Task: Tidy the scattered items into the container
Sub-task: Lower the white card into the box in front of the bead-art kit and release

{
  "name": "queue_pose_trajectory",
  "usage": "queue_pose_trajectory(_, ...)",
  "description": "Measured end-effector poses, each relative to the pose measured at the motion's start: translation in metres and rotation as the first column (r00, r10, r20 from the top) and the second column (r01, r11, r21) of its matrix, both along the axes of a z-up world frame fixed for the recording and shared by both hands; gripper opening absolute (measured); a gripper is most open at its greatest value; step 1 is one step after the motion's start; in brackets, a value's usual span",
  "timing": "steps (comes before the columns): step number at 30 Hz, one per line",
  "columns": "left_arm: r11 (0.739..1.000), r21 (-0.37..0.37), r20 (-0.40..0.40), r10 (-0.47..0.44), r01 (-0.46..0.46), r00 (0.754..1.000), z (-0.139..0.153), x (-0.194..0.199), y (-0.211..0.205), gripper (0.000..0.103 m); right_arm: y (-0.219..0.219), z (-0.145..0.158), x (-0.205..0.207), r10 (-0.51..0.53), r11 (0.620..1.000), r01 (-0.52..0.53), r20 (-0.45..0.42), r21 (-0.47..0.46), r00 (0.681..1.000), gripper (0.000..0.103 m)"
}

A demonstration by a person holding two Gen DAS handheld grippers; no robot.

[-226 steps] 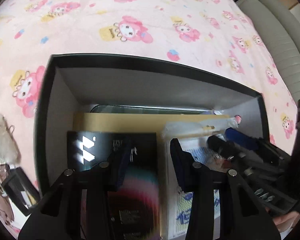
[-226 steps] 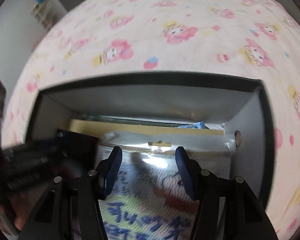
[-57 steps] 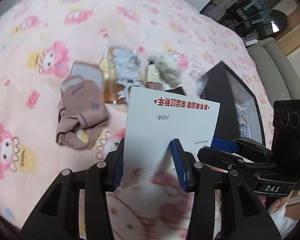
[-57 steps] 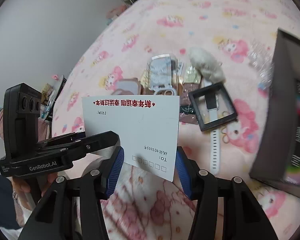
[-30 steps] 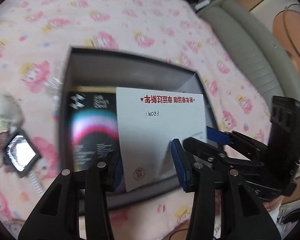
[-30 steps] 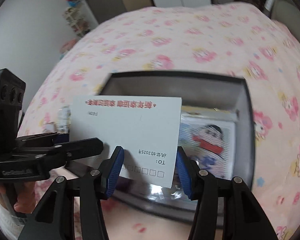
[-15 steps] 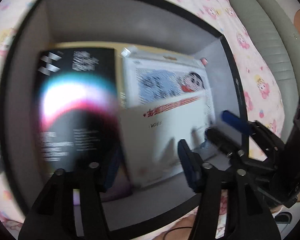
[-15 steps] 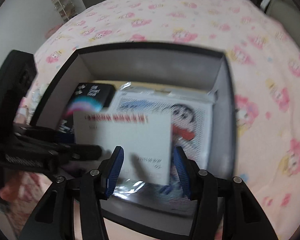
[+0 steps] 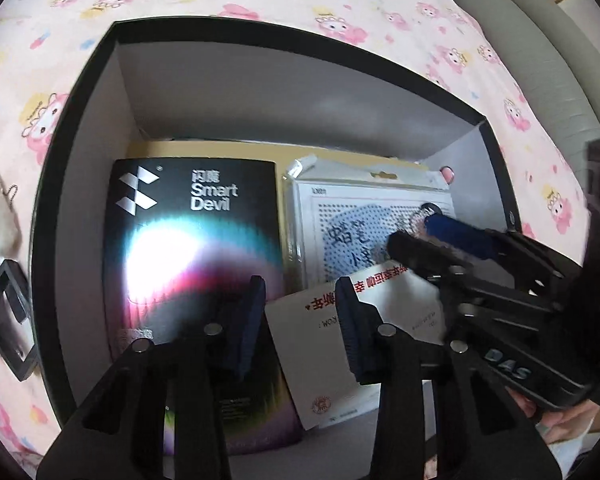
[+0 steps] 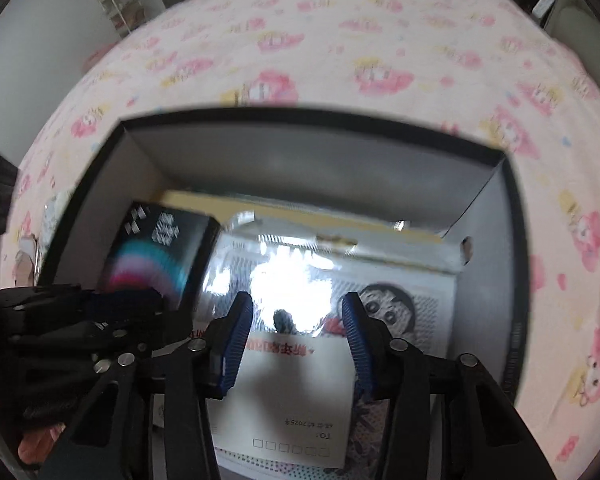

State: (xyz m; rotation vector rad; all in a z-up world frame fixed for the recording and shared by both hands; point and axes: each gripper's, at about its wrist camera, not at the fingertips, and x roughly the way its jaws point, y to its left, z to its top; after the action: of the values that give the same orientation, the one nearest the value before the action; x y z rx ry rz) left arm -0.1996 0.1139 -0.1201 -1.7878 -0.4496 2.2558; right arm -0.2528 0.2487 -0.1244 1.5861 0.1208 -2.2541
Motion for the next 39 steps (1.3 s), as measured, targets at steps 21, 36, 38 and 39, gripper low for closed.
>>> queue_pose_trajectory(21,0.995,0.104,0.073,0.006,-0.013,0.997,-0.006,0.021,-0.007,0.036,0.026,0.019,0.055,-0.061,0.998,0.06,-0.043,-0.022,0.997,0.042)
queue_pose_trajectory(36,0.986,0.163,0.03,0.037,-0.041,0.999,-0.007,-0.001,-0.008,0.036,0.022,-0.004,0.04,0.0,0.999,0.0,0.023,0.032,1.0,0.041)
queue_pose_trajectory(38,0.988,0.152,0.048,0.026,-0.033,0.998,-0.013,-0.004,-0.005,0.036,0.021,-0.007,0.042,0.015,0.999,-0.016,0.041,0.028,0.999,0.041)
queue_pose_trajectory(39,0.989,0.144,0.043,0.019,-0.025,0.999,-0.013,-0.004,-0.003,0.036,0.021,-0.009,0.044,0.018,1.0,-0.019,0.058,0.012,0.998,0.042)
